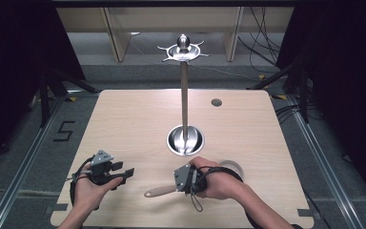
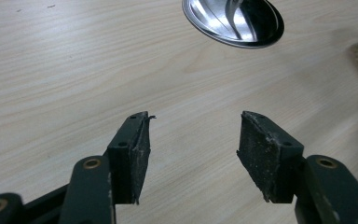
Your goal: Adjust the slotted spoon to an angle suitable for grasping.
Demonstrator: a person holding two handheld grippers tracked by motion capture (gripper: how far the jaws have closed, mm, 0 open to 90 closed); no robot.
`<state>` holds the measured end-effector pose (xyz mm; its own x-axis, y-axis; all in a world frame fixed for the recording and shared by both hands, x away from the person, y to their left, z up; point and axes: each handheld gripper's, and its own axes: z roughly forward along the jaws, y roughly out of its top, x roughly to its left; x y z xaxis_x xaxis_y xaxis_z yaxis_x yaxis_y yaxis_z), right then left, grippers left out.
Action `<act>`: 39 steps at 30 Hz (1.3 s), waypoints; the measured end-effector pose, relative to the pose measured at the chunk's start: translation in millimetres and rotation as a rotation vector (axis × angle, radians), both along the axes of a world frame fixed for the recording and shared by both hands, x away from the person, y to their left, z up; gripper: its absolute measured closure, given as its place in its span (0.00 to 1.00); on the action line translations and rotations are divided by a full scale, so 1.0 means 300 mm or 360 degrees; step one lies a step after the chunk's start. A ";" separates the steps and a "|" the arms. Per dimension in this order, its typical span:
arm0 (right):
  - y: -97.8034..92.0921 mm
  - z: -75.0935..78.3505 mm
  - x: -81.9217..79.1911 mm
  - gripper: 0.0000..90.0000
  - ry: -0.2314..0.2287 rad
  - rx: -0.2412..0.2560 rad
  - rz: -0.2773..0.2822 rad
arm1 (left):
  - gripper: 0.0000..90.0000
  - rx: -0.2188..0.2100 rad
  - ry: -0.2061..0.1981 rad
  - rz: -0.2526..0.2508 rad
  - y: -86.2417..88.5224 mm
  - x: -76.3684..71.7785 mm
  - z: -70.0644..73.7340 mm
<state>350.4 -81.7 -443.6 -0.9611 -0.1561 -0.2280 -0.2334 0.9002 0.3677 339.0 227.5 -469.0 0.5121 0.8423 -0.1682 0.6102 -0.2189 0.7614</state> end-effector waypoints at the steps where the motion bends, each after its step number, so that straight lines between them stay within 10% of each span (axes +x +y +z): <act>1: -0.014 0.013 -0.002 0.83 0.0023 0.0024 -0.0058 | 0.47 -0.0002 -0.0010 0.0001 0.001 0.000 -0.002; 10: -0.093 0.060 0.015 0.83 -0.0016 0.0297 -0.0208 | 0.47 0.0003 0.0009 -0.0021 -0.013 -0.002 -0.009; 21: -0.152 0.097 0.012 0.83 0.0000 0.0433 -0.0349 | 0.47 0.0012 0.0039 -0.0034 -0.016 -0.003 -0.009; 30: -0.222 0.145 0.028 0.83 -0.0018 0.0733 -0.0412 | 0.47 0.0013 0.0025 -0.0040 -0.021 -0.003 -0.014; 39: -0.309 0.181 0.026 0.83 -0.0065 0.0988 -0.0666 | 0.47 -0.0019 0.0021 -0.0040 -0.026 -0.005 -0.017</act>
